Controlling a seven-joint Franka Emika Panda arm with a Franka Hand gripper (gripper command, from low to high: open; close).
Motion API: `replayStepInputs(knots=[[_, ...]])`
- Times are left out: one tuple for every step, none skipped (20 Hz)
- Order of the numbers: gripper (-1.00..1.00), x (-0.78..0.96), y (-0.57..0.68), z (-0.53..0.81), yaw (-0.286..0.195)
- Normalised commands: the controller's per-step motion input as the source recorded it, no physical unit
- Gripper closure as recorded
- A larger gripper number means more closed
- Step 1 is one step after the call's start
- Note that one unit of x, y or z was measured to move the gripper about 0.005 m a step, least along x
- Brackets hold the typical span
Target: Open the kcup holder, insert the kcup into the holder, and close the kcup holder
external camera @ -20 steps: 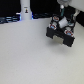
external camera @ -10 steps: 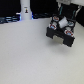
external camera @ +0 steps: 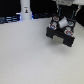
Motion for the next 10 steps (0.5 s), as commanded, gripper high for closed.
replayStepInputs(knots=[[-1.00,-0.11,-0.17,0.00,0.056],[-1.00,-0.14,-0.18,0.00,0.044],[-1.00,-0.15,-0.21,0.00,0.043],[-1.00,-0.19,-0.25,0.00,0.044],[-1.00,-0.21,-0.28,0.00,0.042],[-1.00,-0.24,-0.32,0.00,0.040],[-1.00,-0.27,-0.34,0.00,0.038],[-1.00,-0.27,-0.37,0.00,0.034],[-1.00,-0.27,-0.37,0.00,0.028],[-1.00,-0.29,-0.37,0.00,0.021]])
